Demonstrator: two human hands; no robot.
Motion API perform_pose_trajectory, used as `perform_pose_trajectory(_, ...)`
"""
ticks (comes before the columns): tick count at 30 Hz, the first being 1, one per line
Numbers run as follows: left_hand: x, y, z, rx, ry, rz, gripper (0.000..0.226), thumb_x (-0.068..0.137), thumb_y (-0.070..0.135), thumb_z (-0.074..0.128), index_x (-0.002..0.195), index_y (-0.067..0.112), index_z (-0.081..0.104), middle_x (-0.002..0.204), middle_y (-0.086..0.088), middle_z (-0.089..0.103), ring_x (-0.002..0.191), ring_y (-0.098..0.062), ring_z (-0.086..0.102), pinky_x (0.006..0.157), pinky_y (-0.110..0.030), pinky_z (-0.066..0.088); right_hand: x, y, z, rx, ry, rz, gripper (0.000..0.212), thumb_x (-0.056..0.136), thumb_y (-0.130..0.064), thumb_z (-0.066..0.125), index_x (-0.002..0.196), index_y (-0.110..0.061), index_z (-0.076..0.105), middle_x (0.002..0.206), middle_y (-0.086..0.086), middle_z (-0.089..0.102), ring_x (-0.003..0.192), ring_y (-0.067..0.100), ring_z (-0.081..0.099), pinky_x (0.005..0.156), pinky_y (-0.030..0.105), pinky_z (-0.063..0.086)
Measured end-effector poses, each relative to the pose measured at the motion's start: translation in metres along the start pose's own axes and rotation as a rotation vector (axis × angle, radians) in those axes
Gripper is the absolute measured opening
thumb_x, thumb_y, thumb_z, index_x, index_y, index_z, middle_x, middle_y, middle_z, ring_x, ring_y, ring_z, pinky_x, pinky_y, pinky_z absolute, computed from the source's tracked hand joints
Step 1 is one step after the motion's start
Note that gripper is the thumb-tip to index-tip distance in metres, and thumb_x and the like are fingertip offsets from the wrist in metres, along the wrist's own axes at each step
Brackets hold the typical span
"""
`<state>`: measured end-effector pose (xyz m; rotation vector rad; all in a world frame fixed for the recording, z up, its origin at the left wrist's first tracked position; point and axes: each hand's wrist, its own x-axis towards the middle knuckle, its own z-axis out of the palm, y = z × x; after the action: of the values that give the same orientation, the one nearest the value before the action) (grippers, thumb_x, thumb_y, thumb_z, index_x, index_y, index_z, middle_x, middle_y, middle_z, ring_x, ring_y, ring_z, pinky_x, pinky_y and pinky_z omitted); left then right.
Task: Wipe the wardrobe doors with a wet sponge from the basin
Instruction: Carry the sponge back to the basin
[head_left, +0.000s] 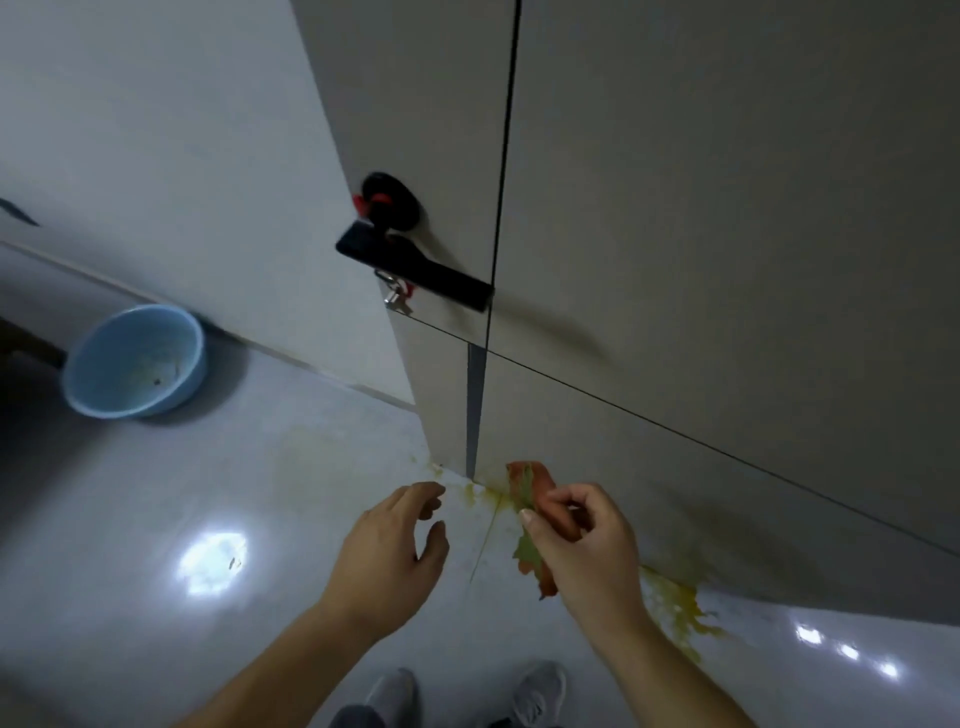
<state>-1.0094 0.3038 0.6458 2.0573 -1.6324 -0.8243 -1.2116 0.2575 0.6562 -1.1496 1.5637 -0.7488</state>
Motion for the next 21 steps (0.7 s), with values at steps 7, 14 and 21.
perform_pose_trajectory(7, -0.016, -0.006, -0.075, -0.014, 0.048, -0.107, 0.039, 0.100, 0.027, 0.057, 0.138, 0.022, 0.055, 0.128, 0.009, 0.064, 0.104, -0.005, 0.060, 0.087, -0.024, 0.051, -0.021, -0.054, 0.022, -0.026, -0.109, -0.068, 0.026, 0.082, -0.015, 0.083, 0.090, -0.029, 0.063, 0.092, 0.004, 0.065, 0.060, 0.024, 0.070, 0.047, 0.035, 0.056)
perform_pose_trajectory(14, -0.017, -0.099, -0.154, 0.008, 0.113, -0.170, 0.035, 0.100, 0.032, 0.056, 0.134, 0.023, 0.057, 0.126, 0.008, 0.064, 0.107, -0.007, 0.060, 0.089, -0.027, 0.052, -0.038, -0.102, 0.121, -0.083, -0.203, -0.115, 0.023, 0.086, -0.007, 0.080, 0.096, -0.018, 0.062, 0.098, 0.003, 0.061, 0.058, 0.010, 0.066, 0.043, 0.024, 0.052)
perform_pose_trajectory(21, -0.008, -0.215, -0.248, -0.017, 0.118, -0.192, 0.038, 0.102, 0.034, 0.055, 0.139, 0.023, 0.054, 0.129, 0.007, 0.061, 0.110, -0.008, 0.059, 0.092, -0.027, 0.053, -0.044, -0.138, 0.259, -0.098, -0.175, -0.127, 0.022, 0.086, -0.004, 0.078, 0.098, -0.013, 0.062, 0.093, 0.007, 0.063, 0.050, 0.008, 0.064, 0.041, 0.024, 0.051)
